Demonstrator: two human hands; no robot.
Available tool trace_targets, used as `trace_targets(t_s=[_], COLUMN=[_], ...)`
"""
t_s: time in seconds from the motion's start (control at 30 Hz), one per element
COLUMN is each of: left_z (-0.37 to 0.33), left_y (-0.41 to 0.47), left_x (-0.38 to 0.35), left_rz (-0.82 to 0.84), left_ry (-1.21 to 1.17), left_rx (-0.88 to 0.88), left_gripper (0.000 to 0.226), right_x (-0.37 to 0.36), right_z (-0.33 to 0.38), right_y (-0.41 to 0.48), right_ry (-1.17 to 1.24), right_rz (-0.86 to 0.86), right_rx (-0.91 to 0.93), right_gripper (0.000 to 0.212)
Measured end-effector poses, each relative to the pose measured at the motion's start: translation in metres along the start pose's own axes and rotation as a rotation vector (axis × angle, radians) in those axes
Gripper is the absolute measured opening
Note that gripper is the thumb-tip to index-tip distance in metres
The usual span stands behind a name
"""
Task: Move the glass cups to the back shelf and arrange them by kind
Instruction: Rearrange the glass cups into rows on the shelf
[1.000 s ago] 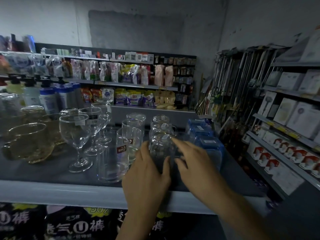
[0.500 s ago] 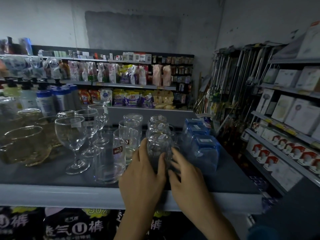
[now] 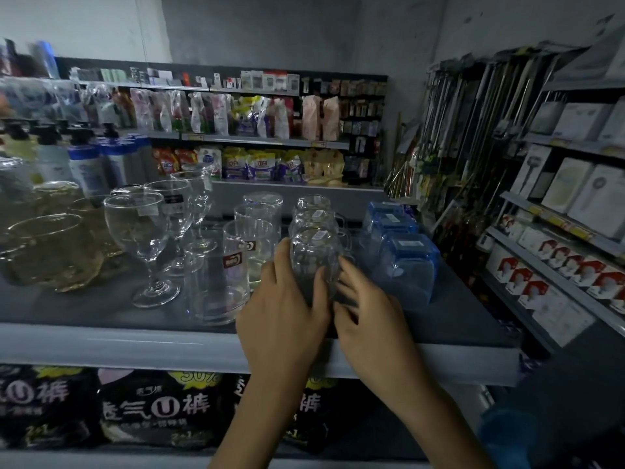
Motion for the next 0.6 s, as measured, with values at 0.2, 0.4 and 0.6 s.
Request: trace_targets(t_s=[0.2,0.4,0.6], left_z=[0.000,-0.006,0.048], left_y=[-0.001,-0.021,-0.017], left_x=[0.000,0.041,0.099], left_rz=[-0.001,-0.156,-0.361], left_ry=[-0.015,-0.174,0.003], left_rx=[-0.002,-0.219,-0.121], left_gripper=[0.065,0.047,0.054], right_x=[0.006,0.023,-0.012], right_z=[0.001,0.048,0.121], right_y=[0.000,-0.006,0.030], right_ry=[0.073,-0.043,-0.464], right_rz=[-0.037,-0.242,-0.007], right_rx=[-0.029,0.139,0.423], right_gripper=[0.063,0.044,0.049])
Point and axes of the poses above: each hand's wrist, its own y-axis towards the middle knuckle, its own x-axis out of the back of the hand, z = x × y, the point moved 7 cm from there along y, towards the middle knuckle
